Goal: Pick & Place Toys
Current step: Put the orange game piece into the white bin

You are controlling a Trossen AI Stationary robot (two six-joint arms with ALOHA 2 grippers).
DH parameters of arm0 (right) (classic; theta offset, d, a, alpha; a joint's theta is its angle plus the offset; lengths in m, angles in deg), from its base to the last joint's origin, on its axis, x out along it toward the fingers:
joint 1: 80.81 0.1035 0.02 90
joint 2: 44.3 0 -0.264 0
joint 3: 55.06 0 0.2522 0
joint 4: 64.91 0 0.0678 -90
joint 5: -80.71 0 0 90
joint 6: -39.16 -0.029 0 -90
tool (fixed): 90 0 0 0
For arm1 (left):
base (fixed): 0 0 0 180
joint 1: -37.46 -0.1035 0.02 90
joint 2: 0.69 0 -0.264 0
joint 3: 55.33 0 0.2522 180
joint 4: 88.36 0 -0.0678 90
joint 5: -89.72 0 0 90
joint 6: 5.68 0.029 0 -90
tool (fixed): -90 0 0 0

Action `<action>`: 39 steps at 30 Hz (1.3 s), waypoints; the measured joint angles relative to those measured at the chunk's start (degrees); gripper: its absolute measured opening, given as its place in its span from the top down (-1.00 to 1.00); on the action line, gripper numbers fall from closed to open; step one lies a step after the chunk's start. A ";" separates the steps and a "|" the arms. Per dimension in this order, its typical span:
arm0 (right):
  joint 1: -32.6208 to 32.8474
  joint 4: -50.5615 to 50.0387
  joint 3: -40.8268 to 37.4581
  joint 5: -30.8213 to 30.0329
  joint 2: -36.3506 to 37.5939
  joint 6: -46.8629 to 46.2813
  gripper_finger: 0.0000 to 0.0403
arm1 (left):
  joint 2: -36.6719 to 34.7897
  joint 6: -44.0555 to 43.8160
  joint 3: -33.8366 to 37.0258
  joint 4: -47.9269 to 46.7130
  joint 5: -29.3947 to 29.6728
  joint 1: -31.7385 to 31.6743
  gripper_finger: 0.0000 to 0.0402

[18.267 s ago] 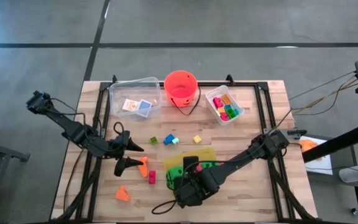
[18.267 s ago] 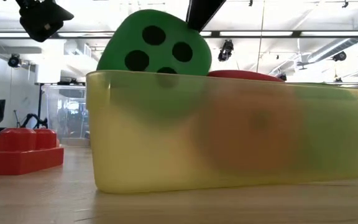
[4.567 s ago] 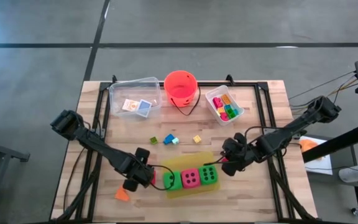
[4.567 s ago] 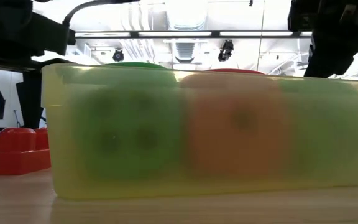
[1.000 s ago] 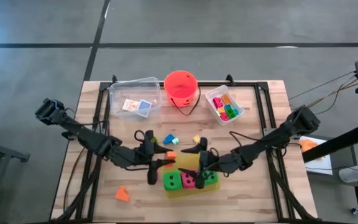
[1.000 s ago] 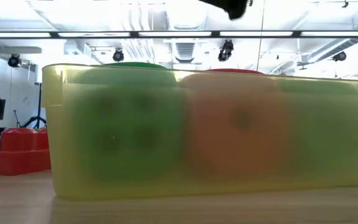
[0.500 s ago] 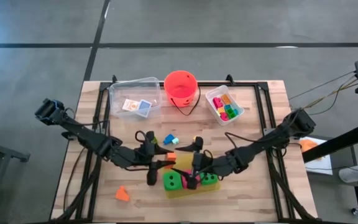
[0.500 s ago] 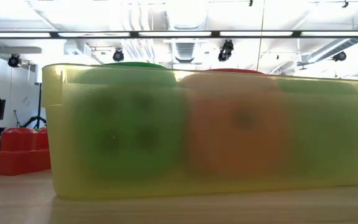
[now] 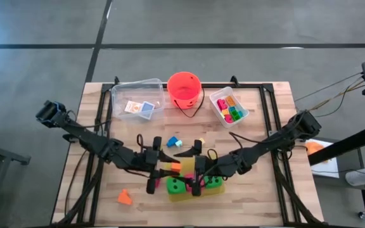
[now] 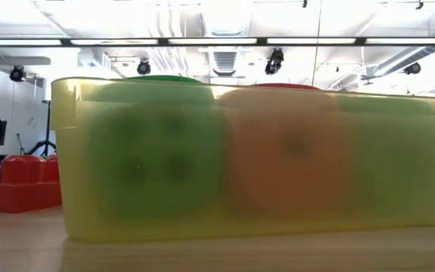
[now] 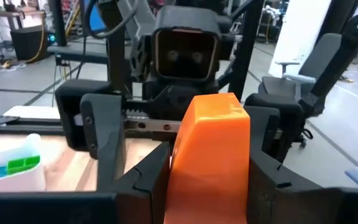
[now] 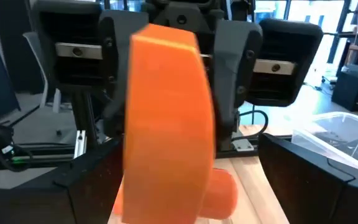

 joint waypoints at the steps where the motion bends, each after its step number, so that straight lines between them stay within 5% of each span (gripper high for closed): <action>1: -0.04 0.08 0.00 -0.03 0.01 -0.19 -0.76 | 0.03 0.30 0.00 0.33 0.01 0.00 0.34; 6: -0.22 0.30 0.00 -0.23 0.00 -1.87 -0.59 | 0.78 2.90 0.00 3.71 -0.28 -0.07 0.34; 15: -0.07 0.47 0.15 0.02 0.04 -1.85 0.17 | 2.36 4.22 0.02 5.53 -0.19 -0.22 0.34; 23: -0.04 0.30 0.46 1.03 0.04 -2.56 0.20 | 2.36 3.95 0.02 6.03 1.34 -0.11 0.32; 33: -0.15 -1.48 0.57 1.43 0.02 -3.30 0.20 | 2.38 1.26 0.00 6.43 1.14 -0.11 -0.86; 39: -0.15 -2.90 0.57 1.41 0.04 -4.78 0.20 | 2.36 -1.03 0.00 5.90 3.30 -0.11 -0.85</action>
